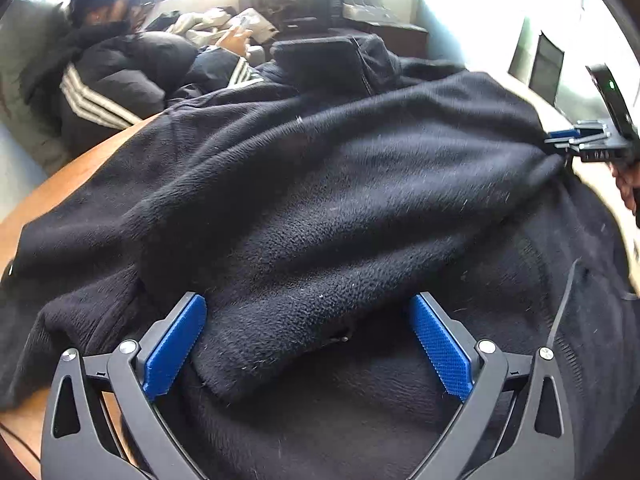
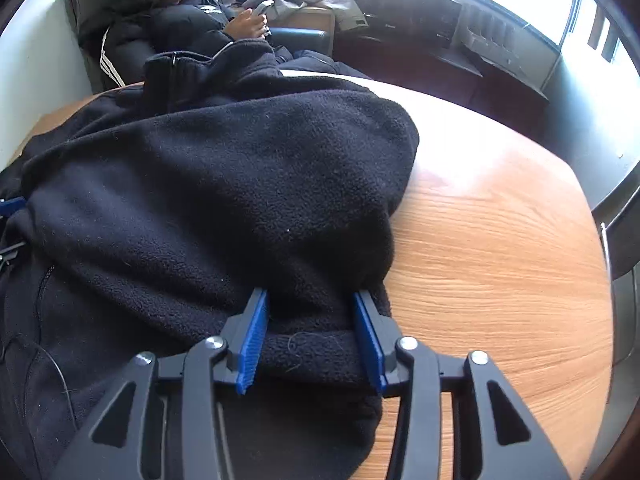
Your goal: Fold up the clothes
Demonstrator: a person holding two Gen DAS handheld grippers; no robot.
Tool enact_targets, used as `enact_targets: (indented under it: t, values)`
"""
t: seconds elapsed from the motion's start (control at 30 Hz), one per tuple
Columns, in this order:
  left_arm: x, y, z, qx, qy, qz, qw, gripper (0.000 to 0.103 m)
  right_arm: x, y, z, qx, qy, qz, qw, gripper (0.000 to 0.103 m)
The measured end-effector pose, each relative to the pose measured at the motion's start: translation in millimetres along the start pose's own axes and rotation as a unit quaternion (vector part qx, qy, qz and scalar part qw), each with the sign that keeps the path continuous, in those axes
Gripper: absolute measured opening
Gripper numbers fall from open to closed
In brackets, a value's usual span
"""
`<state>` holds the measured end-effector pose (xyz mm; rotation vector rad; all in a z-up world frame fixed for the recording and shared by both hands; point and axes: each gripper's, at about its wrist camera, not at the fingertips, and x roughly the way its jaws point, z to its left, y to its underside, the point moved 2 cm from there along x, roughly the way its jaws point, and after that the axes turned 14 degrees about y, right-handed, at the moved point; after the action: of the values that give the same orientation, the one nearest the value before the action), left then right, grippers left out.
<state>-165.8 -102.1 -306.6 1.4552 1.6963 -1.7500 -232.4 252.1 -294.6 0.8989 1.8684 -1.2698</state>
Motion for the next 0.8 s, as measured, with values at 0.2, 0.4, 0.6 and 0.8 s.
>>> enact_targets:
  t: [0.2,0.4,0.6,0.8]
  values:
    - [-96.7,11.1,3.0,-0.039,-0.046,-0.08,0.995,0.103,-118.1,-52.4,57.2,-0.071,-0.038,-0.18,0.98,0.097]
    - [-216.3,44.5,64.3,-0.143,-0.137,-0.144,0.9695,0.103,-193.9,-100.4,229.1,-0.213,-0.078,-0.31,0.923,0.098]
    - [-253.2,122.2,212.9,-0.312,-0.135,-0.152,0.9281,0.103,-211.0,-98.9,360.8,-0.216,-0.122,-0.31,0.918,0.098]
    - [-265.0,197.0,338.3,-0.462,-0.065,-0.262,0.8447,0.098,-193.7,-93.6,400.1,-0.162,-0.126,-0.252,0.946,0.098]
